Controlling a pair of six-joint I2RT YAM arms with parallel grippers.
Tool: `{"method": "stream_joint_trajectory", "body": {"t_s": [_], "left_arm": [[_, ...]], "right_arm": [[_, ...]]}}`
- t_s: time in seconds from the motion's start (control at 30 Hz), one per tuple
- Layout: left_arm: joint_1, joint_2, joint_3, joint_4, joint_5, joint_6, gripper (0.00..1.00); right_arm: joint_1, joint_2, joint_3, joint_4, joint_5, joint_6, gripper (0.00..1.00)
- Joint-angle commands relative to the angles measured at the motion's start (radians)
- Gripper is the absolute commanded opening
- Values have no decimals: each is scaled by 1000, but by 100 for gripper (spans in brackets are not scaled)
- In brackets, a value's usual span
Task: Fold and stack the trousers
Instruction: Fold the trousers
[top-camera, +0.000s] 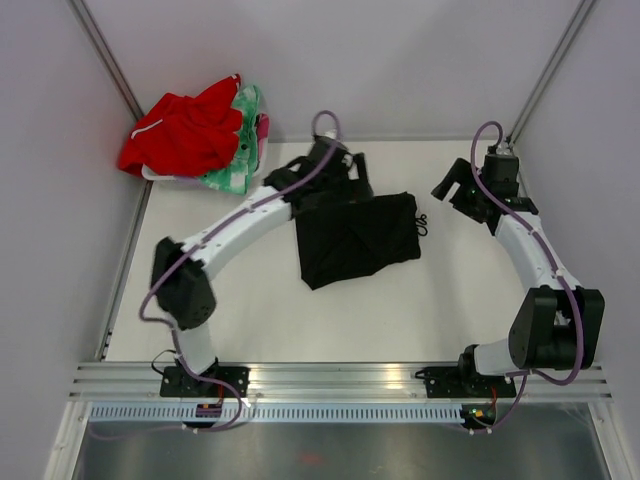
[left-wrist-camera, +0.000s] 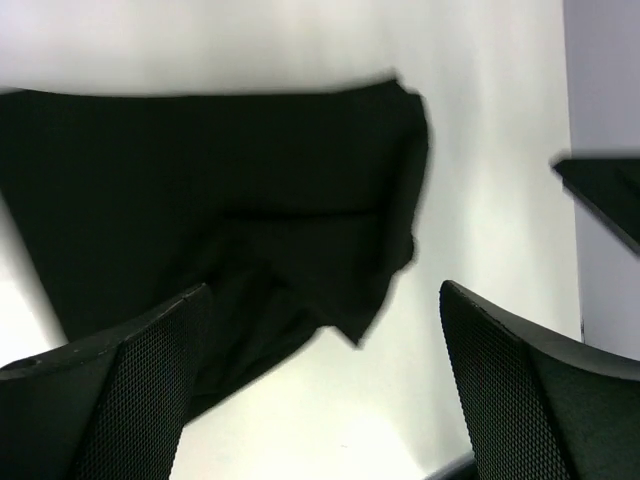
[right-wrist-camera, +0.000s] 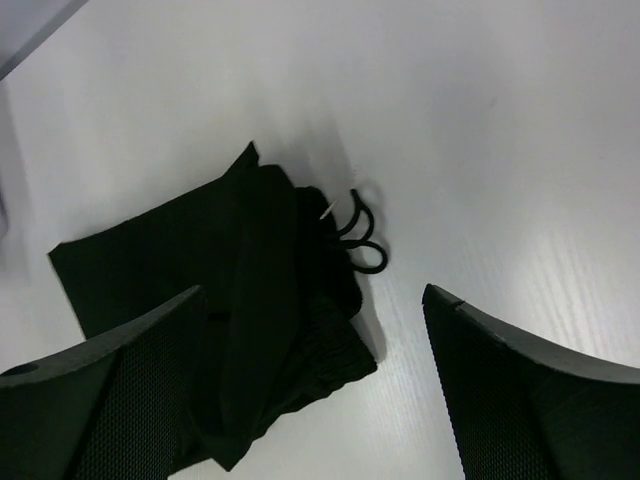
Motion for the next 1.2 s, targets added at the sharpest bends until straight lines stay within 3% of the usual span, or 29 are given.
{"method": "stream_joint_trajectory", "body": {"t_s": [0.0, 0.13, 0.3, 0.37, 0.53, 1.0, 1.17], "left_arm": [[165, -277, -260, 59, -24, 84, 100], [238, -395, -541, 153, 31, 123, 98], [239, -483, -833, 376, 165, 188, 91], [239, -477, -873, 442, 211, 211, 87], [239, -410, -856, 455, 206, 206, 85], [239, -318, -872, 490, 222, 173, 85], [239, -301, -873, 488, 220, 172, 85]], "right_arm": [[24, -31, -51, 62, -231, 17, 93], [301, -39, -100, 27, -124, 12, 91], [380, -76, -160, 5, -78, -55, 77], [388, -67, -129, -83, -7, -115, 74], [426, -30, -109, -162, 7, -128, 69], [472, 44, -183, -29, 4, -6, 67], [472, 73, -180, 45, -47, 9, 49]]}}
